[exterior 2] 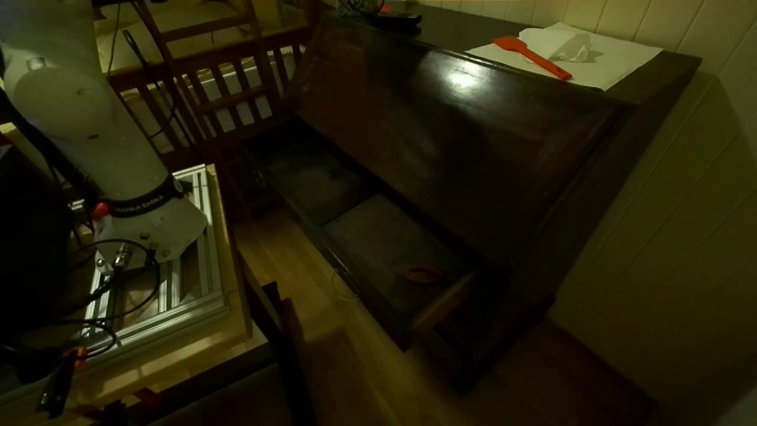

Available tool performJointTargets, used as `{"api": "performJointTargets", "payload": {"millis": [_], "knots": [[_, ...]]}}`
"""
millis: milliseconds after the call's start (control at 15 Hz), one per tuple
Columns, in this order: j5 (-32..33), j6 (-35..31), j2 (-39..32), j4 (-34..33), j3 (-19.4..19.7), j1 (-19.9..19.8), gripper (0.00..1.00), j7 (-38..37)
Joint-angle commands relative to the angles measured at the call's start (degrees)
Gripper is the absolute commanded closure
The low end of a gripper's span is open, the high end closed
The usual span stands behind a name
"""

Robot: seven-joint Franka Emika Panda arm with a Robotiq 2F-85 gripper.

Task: Pick the red token from the drawer up and place it with the other tokens on the cabinet top

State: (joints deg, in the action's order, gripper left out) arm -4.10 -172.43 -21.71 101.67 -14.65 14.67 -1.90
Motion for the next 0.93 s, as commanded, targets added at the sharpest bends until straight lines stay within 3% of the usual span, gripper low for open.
{"api": "performJointTargets", "payload": {"millis": [0, 133, 267, 333, 533, 600, 667, 867], "knots": [[2.08, 1.95, 0.16, -2.55, 1.57, 1.05, 0.0, 0.09], [3.96, 3.64, 2.85, -1.32, 5.23, 3.12, 0.0, -3.07], [8.47, 7.77, 6.73, 0.65, 11.58, 6.67, 0.0, -7.74], [12.83, 11.63, 9.37, 1.72, 15.66, 9.0, 0.0, -11.23], [23.18, 25.32, 17.4, 2.68, 20.33, 12.4, 0.0, -19.18], [26.19, 30.06, 19.63, 2.59, 20.97, 13.17, 0.0, -21.7], [29.24, 35.09, 22.34, 3.13, 16.39, 9.09, 0.0, -23.94], [33.32, 51.02, 30.87, 4.79, 10.85, 5.0, 0.0, -26.78]]}}
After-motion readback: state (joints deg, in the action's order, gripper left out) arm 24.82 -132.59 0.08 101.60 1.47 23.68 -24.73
